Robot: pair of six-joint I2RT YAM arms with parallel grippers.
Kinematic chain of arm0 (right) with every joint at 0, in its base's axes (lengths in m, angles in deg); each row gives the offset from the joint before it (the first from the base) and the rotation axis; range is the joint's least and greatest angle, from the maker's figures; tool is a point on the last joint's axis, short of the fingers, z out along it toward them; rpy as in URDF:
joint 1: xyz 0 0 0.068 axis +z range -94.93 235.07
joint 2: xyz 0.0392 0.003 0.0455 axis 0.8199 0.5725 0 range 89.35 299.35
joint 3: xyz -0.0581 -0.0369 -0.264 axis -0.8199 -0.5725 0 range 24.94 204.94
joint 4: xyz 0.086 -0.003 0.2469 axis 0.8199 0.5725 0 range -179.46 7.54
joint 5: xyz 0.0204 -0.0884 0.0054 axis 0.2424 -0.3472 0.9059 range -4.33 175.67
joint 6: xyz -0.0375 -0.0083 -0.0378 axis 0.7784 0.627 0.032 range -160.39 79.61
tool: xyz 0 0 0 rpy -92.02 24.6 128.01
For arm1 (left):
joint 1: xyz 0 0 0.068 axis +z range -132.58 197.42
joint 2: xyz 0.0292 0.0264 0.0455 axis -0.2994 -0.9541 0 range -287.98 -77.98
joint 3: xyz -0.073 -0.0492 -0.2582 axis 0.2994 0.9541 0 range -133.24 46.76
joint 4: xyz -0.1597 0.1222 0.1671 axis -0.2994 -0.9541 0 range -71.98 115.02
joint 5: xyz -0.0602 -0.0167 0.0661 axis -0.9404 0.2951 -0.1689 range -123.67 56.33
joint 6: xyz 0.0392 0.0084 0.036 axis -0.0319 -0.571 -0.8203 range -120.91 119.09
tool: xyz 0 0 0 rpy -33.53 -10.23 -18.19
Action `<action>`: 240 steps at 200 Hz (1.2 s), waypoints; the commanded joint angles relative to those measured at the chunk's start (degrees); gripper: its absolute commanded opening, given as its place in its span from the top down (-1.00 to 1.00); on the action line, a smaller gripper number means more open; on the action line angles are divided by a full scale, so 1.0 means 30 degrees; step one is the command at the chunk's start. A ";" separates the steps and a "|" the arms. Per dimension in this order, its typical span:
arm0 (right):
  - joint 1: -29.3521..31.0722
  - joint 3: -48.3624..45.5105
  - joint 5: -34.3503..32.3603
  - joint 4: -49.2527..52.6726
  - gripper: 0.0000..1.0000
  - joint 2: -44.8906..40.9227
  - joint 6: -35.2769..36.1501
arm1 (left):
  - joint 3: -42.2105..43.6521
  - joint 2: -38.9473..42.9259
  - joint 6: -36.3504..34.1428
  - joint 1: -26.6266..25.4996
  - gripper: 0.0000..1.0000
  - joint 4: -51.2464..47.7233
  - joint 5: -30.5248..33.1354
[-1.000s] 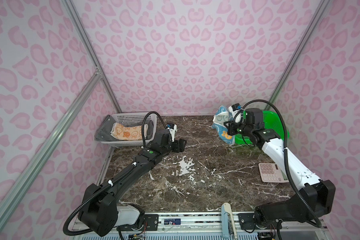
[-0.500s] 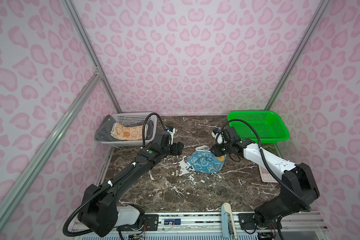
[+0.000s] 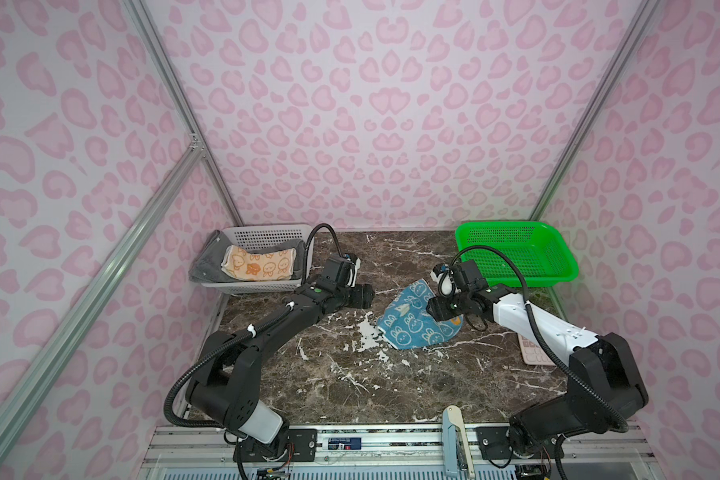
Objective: Fold and stack the towels
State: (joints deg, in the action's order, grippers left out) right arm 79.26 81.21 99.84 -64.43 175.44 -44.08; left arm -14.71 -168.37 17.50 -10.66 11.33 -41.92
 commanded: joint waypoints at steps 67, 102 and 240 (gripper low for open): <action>0.1552 -0.1976 0.1666 -0.1327 -0.31 0.1657 -0.1184 | -0.0598 -0.2478 0.0910 -0.0222 -0.56 0.0890 -0.0828; 0.1722 -0.0620 0.1935 -0.1043 -0.10 0.3880 -0.0765 | 0.0004 -0.1761 0.1164 -0.0229 -0.56 0.0852 -0.0405; -0.0428 0.2381 0.3537 -0.2082 -0.35 0.3470 -0.3542 | 0.1451 -0.1053 0.1787 -0.0605 -0.42 0.1340 -0.2745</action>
State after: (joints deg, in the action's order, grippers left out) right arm 78.54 90.98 113.96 -73.91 189.47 -56.62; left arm -10.45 -169.42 20.94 -11.57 12.64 -45.06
